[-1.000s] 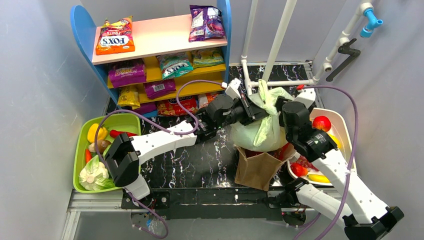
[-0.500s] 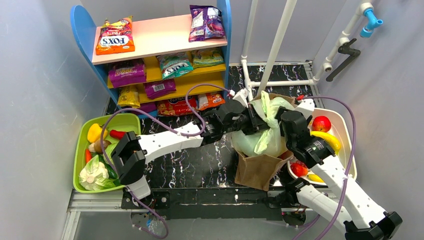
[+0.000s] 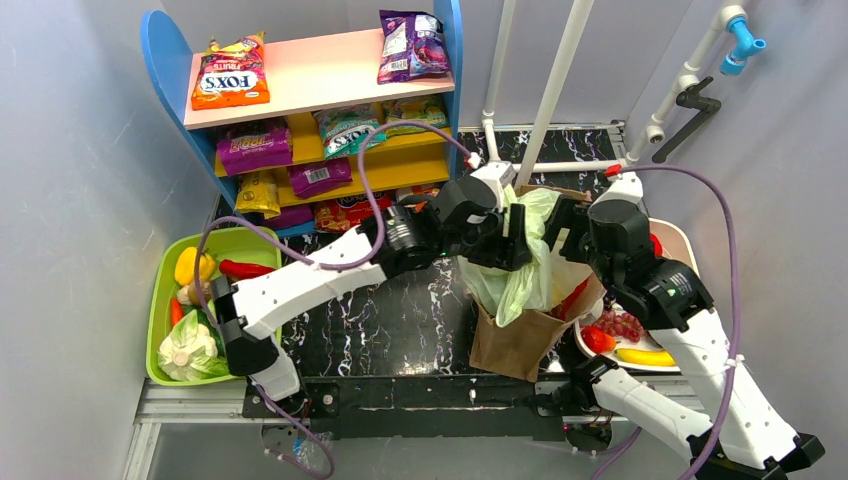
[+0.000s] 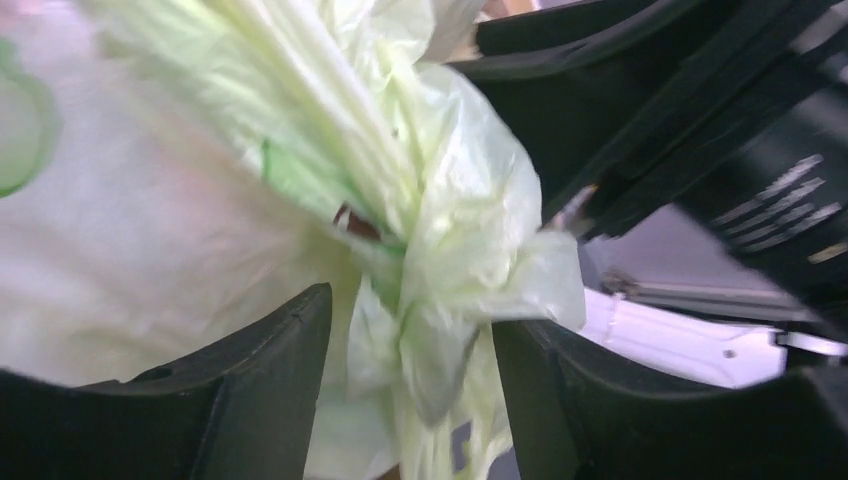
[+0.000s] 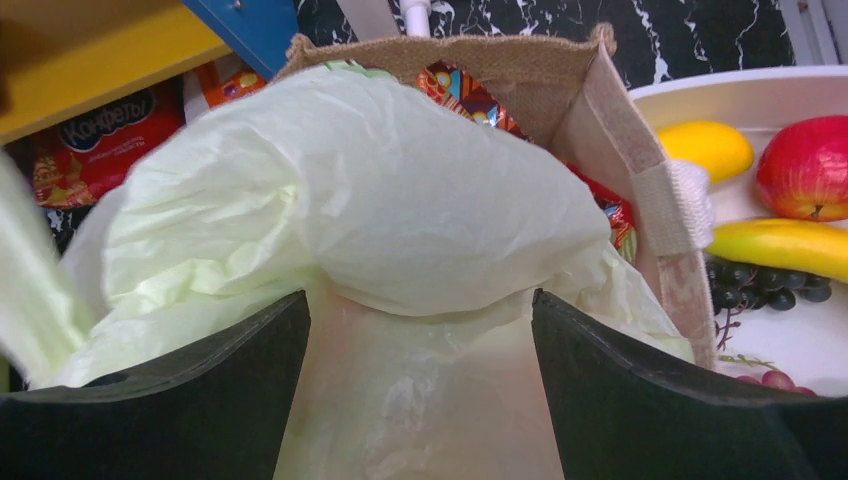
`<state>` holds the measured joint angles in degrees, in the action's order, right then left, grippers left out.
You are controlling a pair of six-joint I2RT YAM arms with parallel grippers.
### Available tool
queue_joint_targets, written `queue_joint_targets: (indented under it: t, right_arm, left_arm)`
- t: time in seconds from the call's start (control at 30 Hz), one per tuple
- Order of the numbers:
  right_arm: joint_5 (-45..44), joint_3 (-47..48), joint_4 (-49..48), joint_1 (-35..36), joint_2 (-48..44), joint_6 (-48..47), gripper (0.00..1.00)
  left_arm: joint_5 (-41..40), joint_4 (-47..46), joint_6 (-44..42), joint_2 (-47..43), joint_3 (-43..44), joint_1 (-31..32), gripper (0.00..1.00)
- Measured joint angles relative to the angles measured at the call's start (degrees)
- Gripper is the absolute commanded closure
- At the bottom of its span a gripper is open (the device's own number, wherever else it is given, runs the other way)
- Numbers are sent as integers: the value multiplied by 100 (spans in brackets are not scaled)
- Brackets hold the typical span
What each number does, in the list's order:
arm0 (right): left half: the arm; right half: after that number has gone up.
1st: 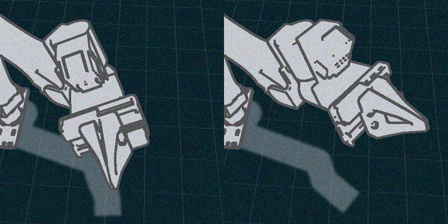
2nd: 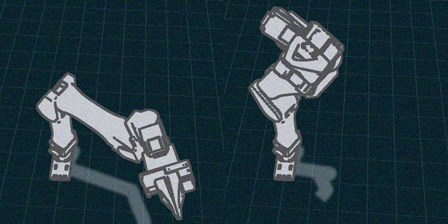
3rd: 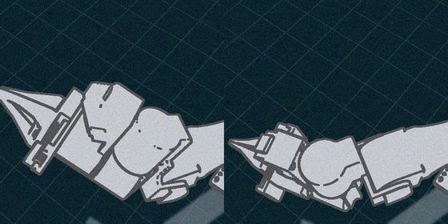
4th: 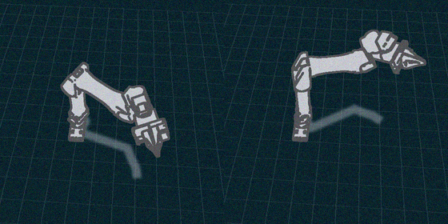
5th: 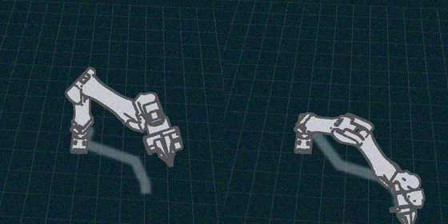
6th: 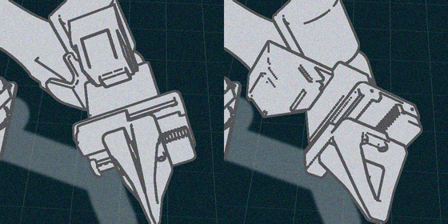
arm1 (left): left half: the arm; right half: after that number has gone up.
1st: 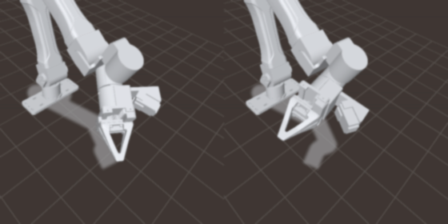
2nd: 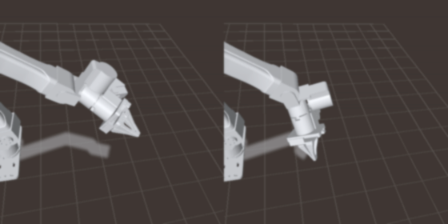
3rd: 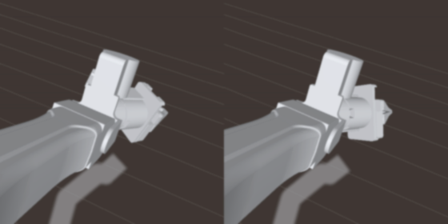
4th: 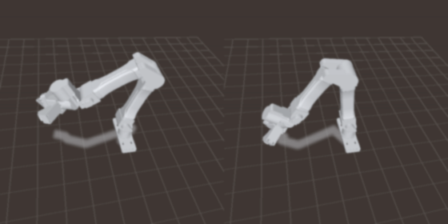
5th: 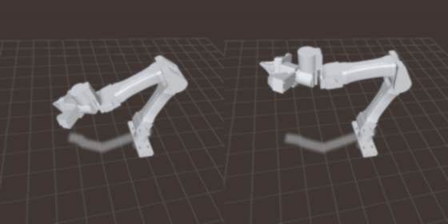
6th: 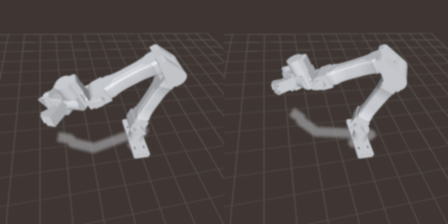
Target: Place the food into the grocery bag and tie it
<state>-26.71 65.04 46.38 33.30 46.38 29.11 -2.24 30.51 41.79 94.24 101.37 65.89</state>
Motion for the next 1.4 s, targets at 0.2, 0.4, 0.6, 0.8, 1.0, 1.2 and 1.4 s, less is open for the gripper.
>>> queue_joint_targets:
  t: [0.2, 0.4, 0.6, 0.8, 1.0, 1.2, 1.4]
  right_arm:
    - [-259, 513, 475, 15, 19, -108, 10]
    - [-1118, 607, 875, 15, -143, -38, 15]
    - [-2062, 231, 1008, 12, -608, 164, 20]
    - [-2617, -78, 1109, -116, -819, 494, 24]
    - [-2551, -592, 1097, -216, -1077, 795, 20]
    - [-2319, -909, 1117, -251, -1085, 1070, 17]
    - [-2029, -1135, 1114, -256, -1158, 1281, 26]
  left_arm:
    - [-894, 1031, -591, -784, -88, -126, 42]
    - [-1097, 1180, -652, -2070, -1222, -1146, 48]
    - [-730, 786, -567, -2444, -2348, -1519, 52]
    - [342, -355, -342, -2030, -3001, -1519, 55]
    - [1043, -1179, -153, -1582, -3142, -1515, 55]
    - [1338, -1701, -59, -1581, -3153, -1455, 52]
    - [1387, -1930, -19, -1560, -3153, -1287, 52]
